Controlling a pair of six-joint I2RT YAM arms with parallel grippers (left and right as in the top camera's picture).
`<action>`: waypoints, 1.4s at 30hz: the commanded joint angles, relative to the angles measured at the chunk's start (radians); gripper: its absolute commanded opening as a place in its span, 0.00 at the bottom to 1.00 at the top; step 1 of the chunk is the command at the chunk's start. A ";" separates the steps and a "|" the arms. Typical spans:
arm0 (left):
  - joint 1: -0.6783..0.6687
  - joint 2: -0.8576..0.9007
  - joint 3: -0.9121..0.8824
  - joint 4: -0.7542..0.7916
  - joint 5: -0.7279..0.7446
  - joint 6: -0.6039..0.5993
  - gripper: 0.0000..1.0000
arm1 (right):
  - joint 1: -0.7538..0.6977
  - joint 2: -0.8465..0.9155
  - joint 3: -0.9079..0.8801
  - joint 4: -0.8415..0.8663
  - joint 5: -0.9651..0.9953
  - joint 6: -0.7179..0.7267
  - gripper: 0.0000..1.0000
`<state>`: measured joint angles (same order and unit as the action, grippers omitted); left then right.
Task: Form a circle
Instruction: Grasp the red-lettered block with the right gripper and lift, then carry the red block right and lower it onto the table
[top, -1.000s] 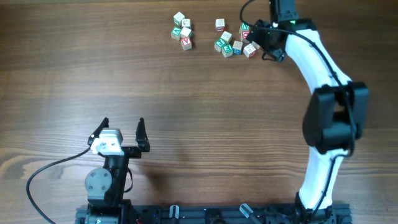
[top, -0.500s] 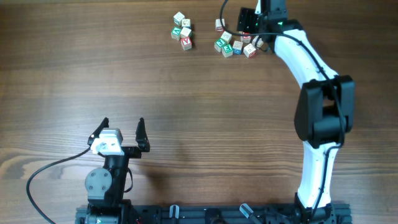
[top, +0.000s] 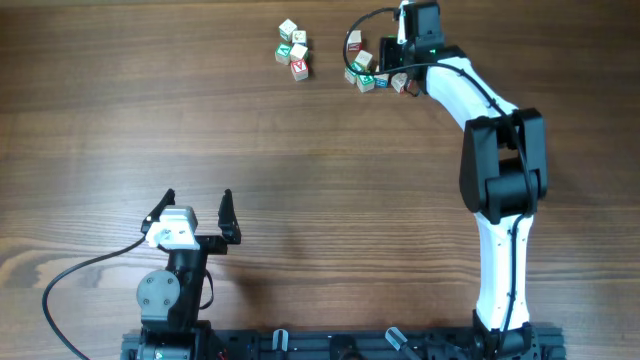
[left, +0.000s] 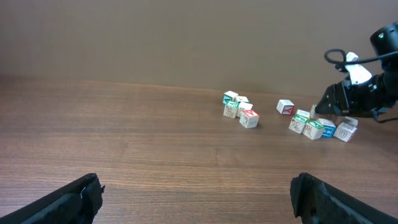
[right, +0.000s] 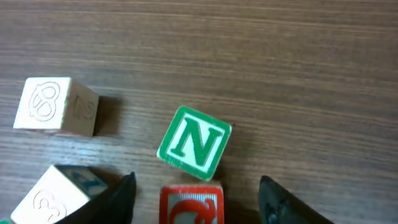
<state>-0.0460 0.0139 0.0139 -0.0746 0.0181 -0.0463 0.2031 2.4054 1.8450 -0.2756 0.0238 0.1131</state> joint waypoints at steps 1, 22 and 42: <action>-0.005 -0.008 -0.008 0.000 0.015 -0.006 1.00 | 0.003 0.028 0.018 0.002 0.013 -0.008 0.57; -0.005 -0.008 -0.008 0.000 0.015 -0.006 1.00 | 0.010 -0.040 0.091 -0.112 0.012 -0.006 0.15; -0.005 -0.008 -0.008 0.000 0.015 -0.006 1.00 | 0.005 -0.662 0.087 -1.006 0.076 0.143 0.16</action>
<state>-0.0460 0.0139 0.0132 -0.0742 0.0177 -0.0463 0.2070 1.7626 1.9285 -1.2423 0.0803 0.1944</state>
